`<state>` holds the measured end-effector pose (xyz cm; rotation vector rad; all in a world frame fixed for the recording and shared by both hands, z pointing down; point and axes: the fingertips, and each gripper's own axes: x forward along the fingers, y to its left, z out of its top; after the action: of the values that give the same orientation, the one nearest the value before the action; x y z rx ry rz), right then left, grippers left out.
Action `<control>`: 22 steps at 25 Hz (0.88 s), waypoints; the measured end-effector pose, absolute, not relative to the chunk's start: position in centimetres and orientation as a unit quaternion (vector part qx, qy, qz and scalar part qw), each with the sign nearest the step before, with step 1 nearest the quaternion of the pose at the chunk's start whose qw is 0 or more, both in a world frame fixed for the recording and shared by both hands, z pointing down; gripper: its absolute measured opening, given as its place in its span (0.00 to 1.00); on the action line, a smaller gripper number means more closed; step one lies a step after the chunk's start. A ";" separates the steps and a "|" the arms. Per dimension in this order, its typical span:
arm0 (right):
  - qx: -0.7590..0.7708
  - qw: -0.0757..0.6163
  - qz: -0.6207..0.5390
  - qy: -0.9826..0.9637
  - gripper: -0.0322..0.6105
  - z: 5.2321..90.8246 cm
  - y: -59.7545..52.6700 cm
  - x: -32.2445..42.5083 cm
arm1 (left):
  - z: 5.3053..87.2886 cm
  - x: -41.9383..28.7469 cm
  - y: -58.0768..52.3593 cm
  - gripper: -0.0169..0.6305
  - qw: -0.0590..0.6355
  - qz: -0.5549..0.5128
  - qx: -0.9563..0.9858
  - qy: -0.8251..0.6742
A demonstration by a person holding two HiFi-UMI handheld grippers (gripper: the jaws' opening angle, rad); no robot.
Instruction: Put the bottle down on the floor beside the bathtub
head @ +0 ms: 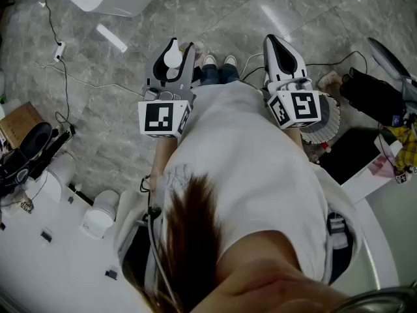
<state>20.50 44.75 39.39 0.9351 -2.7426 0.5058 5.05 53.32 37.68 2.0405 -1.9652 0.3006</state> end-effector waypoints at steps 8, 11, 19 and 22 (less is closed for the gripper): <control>0.309 0.101 0.166 -0.931 0.07 39.0 44.3 21.0 | 37.2 5.1 53.0 0.25 0.139 0.105 0.702 -0.690; 0.306 0.099 0.165 -0.932 0.07 39.1 44.8 21.6 | 37.1 5.7 53.5 0.25 0.137 0.108 0.700 -0.693; 0.283 0.098 0.144 -0.943 0.07 38.7 44.7 23.6 | 36.7 7.2 53.6 0.25 0.135 0.106 0.688 -0.705; 0.279 0.084 0.144 -0.946 0.07 38.8 44.7 24.5 | 37.2 7.8 53.5 0.25 0.133 0.104 0.686 -0.708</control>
<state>24.45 44.68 38.80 0.8318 -2.8216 0.4303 7.81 53.54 37.24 1.9889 -2.0538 0.3005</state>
